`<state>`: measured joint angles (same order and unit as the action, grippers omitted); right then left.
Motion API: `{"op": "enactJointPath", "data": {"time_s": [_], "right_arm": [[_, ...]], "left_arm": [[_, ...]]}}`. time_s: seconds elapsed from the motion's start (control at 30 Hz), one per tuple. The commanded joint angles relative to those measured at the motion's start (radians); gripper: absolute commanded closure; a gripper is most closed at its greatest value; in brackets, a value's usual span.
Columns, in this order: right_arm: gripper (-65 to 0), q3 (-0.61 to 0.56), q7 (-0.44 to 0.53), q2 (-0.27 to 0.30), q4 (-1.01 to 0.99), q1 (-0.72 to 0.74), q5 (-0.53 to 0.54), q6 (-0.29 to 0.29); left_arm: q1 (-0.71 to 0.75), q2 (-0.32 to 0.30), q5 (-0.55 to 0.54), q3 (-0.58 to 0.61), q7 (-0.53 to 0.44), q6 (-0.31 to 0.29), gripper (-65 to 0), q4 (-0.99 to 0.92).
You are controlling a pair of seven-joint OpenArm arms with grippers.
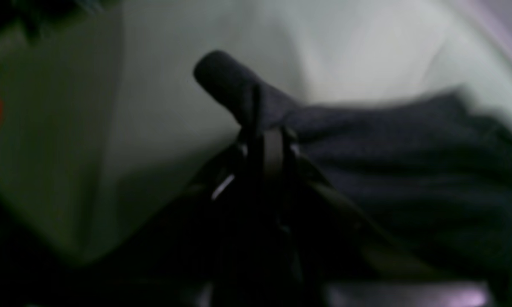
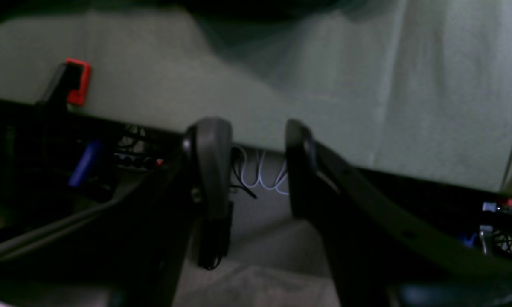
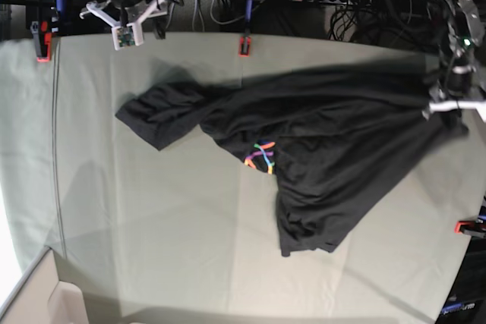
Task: Layout the t-shirt on the table in an organized manner, then fold the t-shirt properly
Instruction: 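Lift the shirt with the left gripper and spread it out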
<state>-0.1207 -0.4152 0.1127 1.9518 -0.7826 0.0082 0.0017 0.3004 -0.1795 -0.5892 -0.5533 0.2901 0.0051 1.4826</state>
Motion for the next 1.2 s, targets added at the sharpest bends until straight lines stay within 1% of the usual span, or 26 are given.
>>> {"op": "enactJointPath", "data": {"time_s": [0.0,0.07,0.13,0.17,0.27,0.4,0.47,0.5,0.53,0.6,0.73,0.9,1.0,1.17], "right_arm": [[-23.0,-0.004,0.022,-0.001,0.016,-0.011,0.002,0.004],[-23.0,-0.006,0.023,-0.001,0.019,-0.011,0.002,0.004],[-23.0,-0.007,0.023,-0.001,0.024,-0.013,0.002,0.004],[-23.0,-0.007,0.023,-0.001,0.024,-0.015,0.002,0.004],[-23.0,-0.009,0.022,-0.001,0.024,-0.016,0.002,0.004],[-23.0,-0.009,0.022,-0.001,0.024,-0.019,0.002,0.004],[-23.0,-0.009,0.022,-0.001,0.024,-0.019,0.002,0.004],[-23.0,-0.009,0.022,-0.001,0.024,-0.019,0.002,0.004],[-23.0,-0.009,0.022,-0.001,0.024,-0.021,0.002,0.004],[-23.0,-0.009,0.022,-0.001,0.024,-0.021,0.002,0.004],[-22.8,-0.007,0.022,-0.001,0.024,-0.022,0.002,0.004],[-22.7,-0.007,0.022,-0.001,0.021,-0.022,0.002,0.004],[-22.7,-0.007,0.022,-0.003,0.021,-0.022,0.003,0.004],[-22.6,-0.007,0.022,-0.003,0.019,-0.022,0.003,0.004]], "left_arm": [[-0.007,-0.016,-0.002,-0.011,-0.032,-0.003,-0.5,0.003],[0.006,-0.010,-0.004,-0.032,-0.032,-0.003,-1.0,-0.007],[0.021,-0.007,-0.004,-0.040,-0.032,-0.003,-5.2,0.000],[0.027,-0.007,-0.004,-0.038,-0.032,-0.003,-8.6,0.002],[0.043,-0.007,-0.004,-0.040,-0.032,-0.003,-22.9,0.022],[0.090,-0.007,-0.004,-0.041,-0.032,-0.003,-44.2,0.082],[0.112,-0.007,-0.004,-0.041,-0.032,-0.003,-51.3,0.115],[0.125,-0.007,-0.004,-0.041,-0.032,-0.003,-53.6,0.126],[0.136,-0.007,-0.004,-0.041,-0.032,-0.003,-55.0,0.131],[0.150,-0.007,-0.004,-0.041,-0.032,-0.003,-55.8,0.128],[0.181,-0.007,-0.004,-0.041,-0.033,-0.004,-55.8,0.076],[0.174,-0.007,-0.004,-0.041,-0.033,-0.004,-55.7,-0.001],[0.185,-0.007,-0.004,-0.041,-0.032,-0.004,-55.7,0.008],[0.244,-0.005,-0.004,-0.043,-0.033,-0.004,-55.7,0.037]]}}
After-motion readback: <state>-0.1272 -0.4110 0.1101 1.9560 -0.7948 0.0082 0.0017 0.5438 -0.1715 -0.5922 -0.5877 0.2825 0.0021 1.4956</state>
